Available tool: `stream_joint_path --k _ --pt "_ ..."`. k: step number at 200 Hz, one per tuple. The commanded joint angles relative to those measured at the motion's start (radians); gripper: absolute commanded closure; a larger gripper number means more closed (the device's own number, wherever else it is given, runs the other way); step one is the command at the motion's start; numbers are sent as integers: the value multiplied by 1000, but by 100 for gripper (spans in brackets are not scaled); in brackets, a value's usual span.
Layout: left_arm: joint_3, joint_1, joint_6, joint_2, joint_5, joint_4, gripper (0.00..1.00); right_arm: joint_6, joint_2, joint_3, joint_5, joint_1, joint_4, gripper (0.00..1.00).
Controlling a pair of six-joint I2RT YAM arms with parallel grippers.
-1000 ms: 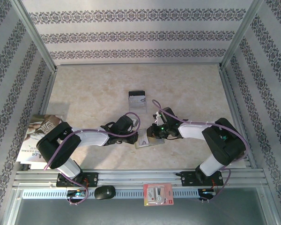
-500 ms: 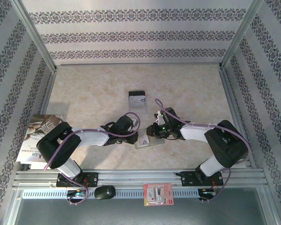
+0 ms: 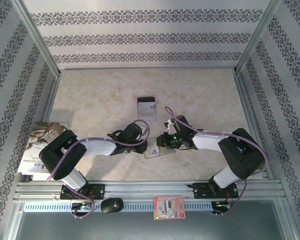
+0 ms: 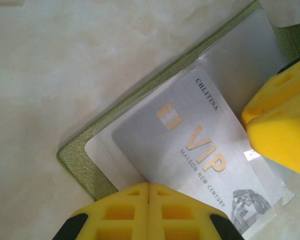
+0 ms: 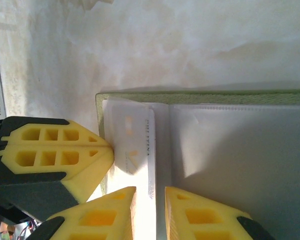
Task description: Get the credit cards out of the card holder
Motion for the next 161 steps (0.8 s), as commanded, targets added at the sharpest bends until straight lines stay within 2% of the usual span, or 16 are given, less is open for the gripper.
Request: stream_joint_path --k 1,53,107,161 --pt "-3 12 27 33 2 -42 97 -18 10 7 -51 15 1 78" --pt "-3 16 30 23 -1 -50 97 -11 21 -4 -47 24 5 87" --pt "-12 27 33 14 3 -60 98 -23 -53 -24 27 9 -42 99" --pt "-22 40 37 18 8 -51 99 -47 -132 -55 116 -9 -119 100"
